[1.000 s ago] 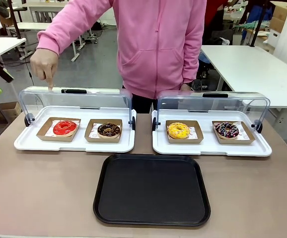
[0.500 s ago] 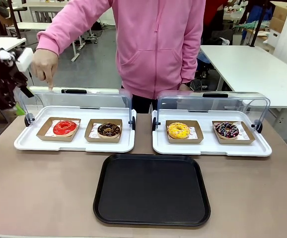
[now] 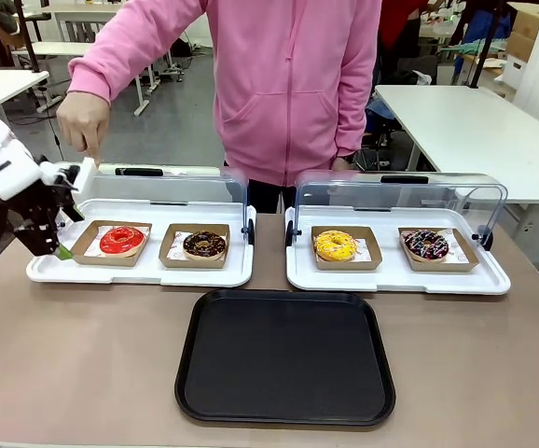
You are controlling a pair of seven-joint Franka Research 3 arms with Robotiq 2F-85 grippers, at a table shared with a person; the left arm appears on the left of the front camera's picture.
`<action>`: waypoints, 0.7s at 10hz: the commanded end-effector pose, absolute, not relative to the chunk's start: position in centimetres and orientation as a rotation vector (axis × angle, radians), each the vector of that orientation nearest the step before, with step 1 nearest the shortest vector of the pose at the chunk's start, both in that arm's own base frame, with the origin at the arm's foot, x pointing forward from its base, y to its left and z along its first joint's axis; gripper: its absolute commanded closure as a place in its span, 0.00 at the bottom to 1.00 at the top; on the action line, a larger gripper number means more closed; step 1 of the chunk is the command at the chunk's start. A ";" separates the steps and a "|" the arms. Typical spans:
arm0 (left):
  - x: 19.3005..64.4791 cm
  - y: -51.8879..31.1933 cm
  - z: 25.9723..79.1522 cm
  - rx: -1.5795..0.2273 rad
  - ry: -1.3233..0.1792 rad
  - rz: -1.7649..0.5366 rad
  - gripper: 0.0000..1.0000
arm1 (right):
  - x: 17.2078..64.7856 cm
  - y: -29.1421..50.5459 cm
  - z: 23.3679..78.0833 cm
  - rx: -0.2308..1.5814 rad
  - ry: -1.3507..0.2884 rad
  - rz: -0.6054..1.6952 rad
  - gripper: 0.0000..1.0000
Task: Move the first donut from the left to the tray.
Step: Pick up the Paper togo box containing the Donut indicated by the person and place it on the Handle tray.
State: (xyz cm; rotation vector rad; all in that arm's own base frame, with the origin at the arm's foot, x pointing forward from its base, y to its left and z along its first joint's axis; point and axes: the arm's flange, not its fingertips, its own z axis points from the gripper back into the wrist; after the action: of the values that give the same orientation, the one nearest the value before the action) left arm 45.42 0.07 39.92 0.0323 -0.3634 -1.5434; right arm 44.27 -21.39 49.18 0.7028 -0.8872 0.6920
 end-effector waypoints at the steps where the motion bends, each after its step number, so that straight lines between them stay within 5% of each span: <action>1: 46.9 0.5 38.7 0.057 -0.336 -1.559 0.00 | 44.1 -21.3 49.5 0.708 -0.895 0.697 0.00; 7: 46.7 0.1 38.5 0.039 -0.333 -1.551 0.00 | 44.1 -21.3 49.5 0.708 -0.895 0.697 0.00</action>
State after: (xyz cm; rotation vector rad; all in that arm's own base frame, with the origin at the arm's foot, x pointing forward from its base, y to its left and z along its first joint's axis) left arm 46.59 0.12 38.76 0.0433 -0.3392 -1.5515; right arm 44.27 -21.39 49.18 0.7032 -0.8871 0.6921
